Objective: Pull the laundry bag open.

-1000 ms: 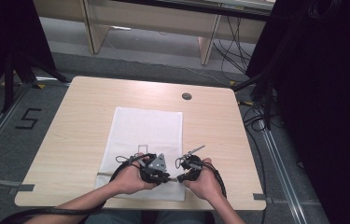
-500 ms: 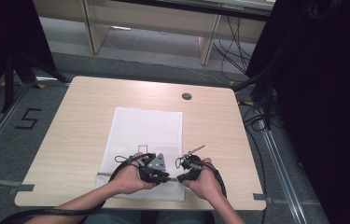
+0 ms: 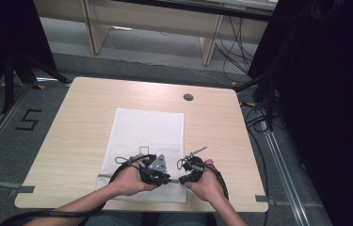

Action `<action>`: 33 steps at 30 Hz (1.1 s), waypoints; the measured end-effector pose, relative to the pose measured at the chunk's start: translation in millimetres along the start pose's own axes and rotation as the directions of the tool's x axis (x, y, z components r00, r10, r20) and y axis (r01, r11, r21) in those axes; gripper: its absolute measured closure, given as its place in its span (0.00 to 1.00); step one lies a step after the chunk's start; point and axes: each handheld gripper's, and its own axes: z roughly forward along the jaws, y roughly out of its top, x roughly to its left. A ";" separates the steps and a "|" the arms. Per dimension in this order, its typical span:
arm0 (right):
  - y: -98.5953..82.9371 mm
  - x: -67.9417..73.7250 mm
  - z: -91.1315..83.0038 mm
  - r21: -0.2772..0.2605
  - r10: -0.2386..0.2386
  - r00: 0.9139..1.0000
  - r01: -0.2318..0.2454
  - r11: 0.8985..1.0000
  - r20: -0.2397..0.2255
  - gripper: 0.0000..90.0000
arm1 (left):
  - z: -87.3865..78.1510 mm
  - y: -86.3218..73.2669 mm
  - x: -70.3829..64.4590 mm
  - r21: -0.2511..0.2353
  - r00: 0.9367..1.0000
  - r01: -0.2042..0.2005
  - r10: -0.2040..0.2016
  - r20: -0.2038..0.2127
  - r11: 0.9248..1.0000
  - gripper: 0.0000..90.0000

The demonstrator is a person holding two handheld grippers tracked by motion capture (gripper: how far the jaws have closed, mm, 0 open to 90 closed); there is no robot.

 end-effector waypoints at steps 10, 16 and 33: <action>0.0 -0.4 -0.1 0.003 0.005 1.000 -0.005 1.000 0.001 1.00 | -2.4 -0.5 -1.2 -0.004 1.000 0.027 -0.027 -0.003 1.000 0.91; -0.2 -0.4 0.0 -0.001 0.000 1.000 0.000 1.000 -0.001 1.00 | -3.8 -0.3 -0.1 0.005 1.000 0.010 -0.010 -0.003 1.000 0.91; -0.4 0.0 -0.1 -0.006 -0.004 1.000 0.004 1.000 0.001 1.00 | -10.1 -1.3 -0.7 0.007 1.000 0.016 -0.016 -0.007 1.000 0.91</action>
